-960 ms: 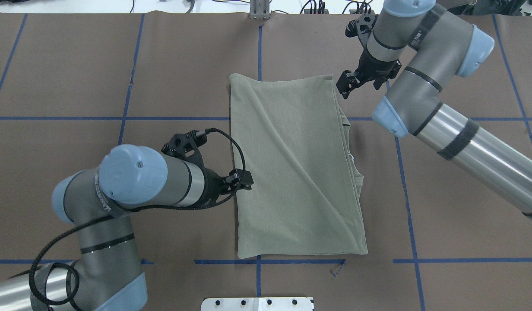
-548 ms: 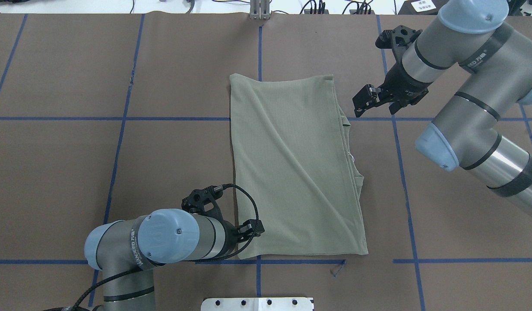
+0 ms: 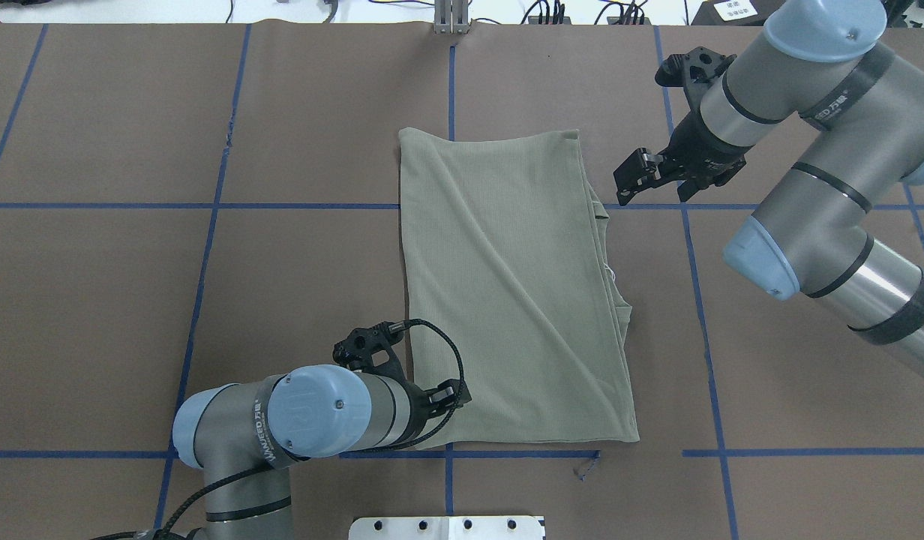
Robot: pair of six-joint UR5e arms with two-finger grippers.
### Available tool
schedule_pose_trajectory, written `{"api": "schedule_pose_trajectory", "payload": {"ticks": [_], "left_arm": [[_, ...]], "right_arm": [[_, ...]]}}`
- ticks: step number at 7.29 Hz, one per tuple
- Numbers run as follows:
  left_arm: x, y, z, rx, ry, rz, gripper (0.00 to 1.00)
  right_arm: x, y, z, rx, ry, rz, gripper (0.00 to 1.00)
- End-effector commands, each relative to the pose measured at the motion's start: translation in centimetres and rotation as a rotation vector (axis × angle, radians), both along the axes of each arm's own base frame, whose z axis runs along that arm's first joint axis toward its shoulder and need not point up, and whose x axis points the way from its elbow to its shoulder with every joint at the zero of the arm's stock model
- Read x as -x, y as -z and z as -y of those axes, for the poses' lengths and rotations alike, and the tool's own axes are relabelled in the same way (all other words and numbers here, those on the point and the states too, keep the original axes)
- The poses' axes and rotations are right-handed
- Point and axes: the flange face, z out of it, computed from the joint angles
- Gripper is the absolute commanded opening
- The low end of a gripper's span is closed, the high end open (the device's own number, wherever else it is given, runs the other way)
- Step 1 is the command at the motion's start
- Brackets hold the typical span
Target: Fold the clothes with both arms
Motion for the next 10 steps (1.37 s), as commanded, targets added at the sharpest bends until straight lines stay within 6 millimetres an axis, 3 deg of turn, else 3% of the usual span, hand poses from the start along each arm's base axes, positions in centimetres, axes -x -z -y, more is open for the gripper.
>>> {"api": "schedule_pose_trajectory", "payload": {"ticks": [1, 7, 9, 10], "left_arm": [[-1.4, -0.3, 0.4, -0.002, 0.010, 0.020, 0.86], [-0.2, 0.8, -0.1, 0.001, -0.005, 0.041, 0.83], [-0.3, 0.4, -0.1, 0.002, -0.006, 0.048, 0.78], [-0.3, 0.5, -0.1, 0.002, -0.006, 0.047, 0.68]], "right_arm": [[0.2, -0.2, 0.0, 0.003, 0.002, -0.003, 1.00], [0.8, -0.7, 0.0, 0.010, 0.009, -0.010, 1.00], [0.9, -0.7, -0.1, 0.011, 0.009, -0.010, 1.00], [0.9, -0.7, -0.1, 0.011, 0.011, -0.010, 1.00]]}}
